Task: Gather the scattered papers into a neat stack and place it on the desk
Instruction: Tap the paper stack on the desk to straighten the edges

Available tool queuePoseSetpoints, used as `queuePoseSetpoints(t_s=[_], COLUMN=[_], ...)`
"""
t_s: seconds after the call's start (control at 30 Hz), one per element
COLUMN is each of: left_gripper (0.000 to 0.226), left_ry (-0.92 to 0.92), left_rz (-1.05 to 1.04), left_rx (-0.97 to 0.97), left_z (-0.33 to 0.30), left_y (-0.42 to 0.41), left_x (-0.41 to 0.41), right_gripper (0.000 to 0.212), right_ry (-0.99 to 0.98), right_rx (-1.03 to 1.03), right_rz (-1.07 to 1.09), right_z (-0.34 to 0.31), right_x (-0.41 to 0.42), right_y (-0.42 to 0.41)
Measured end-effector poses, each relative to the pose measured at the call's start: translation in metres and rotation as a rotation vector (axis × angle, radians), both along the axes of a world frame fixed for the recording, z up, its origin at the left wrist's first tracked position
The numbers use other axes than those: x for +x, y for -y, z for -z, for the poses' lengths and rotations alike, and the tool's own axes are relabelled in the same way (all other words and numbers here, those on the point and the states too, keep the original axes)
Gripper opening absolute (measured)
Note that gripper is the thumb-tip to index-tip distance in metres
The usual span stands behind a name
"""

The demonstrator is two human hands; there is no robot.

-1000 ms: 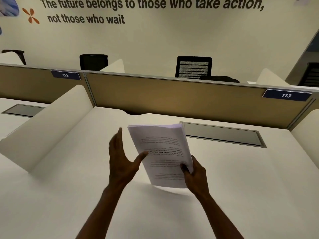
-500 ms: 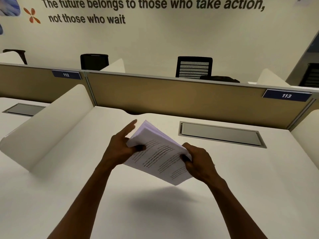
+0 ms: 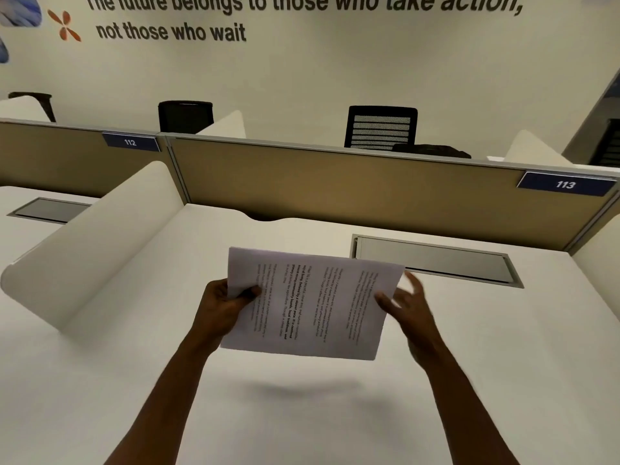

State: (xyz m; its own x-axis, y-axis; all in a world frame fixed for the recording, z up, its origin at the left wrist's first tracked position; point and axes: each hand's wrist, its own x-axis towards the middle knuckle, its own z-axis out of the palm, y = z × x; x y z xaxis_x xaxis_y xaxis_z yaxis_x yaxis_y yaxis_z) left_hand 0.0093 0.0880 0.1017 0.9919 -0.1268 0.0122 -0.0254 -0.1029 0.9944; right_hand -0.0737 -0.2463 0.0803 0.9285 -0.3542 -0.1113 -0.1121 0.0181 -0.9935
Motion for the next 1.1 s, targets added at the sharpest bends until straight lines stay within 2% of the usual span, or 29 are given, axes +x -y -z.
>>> queuePoseSetpoints(t_s=[0.07, 0.13, 0.2, 0.33, 0.47, 0.9, 1.1], left_gripper=[0.013, 0.009, 0.011, 0.02, 0.019, 0.031, 0.034], left_ry=[-0.059, -0.103, -0.132, -0.171, -0.183, -0.159, -0.175], left_rz=[-0.009, -0.016, -0.019, -0.026, -0.033, -0.057, -0.035], left_rx=[-0.037, -0.041, -0.051, -0.077, 0.0, 0.092, 0.115], left_z=[0.014, 0.03, 0.046, 0.073, 0.099, 0.109, 0.109], left_y=[0.001, 0.002, 0.0, -0.006, -0.002, -0.002, -0.008], left_x=[-0.001, -0.001, -0.003, -0.009, -0.018, -0.016, -0.016], right_gripper=[0.068, 0.039, 0.03, 0.031, 0.042, 0.037, 0.048], right_ry=[0.021, 0.049, 0.057, 0.014, -0.019, 0.019, 0.013], right_rx=[0.12, 0.098, 0.085, 0.063, 0.084, -0.072, -0.052], right_rz=[-0.126, -0.066, 0.012, 0.059, 0.061, 0.086, 0.074], right_z=[0.015, 0.027, 0.041, 0.07, 0.094, 0.09, 0.096], right_x=[0.0, -0.001, 0.0, -0.005, -0.017, -0.014, -0.013], right_y=[-0.007, -0.019, -0.026, -0.037, -0.045, -0.045, -0.046])
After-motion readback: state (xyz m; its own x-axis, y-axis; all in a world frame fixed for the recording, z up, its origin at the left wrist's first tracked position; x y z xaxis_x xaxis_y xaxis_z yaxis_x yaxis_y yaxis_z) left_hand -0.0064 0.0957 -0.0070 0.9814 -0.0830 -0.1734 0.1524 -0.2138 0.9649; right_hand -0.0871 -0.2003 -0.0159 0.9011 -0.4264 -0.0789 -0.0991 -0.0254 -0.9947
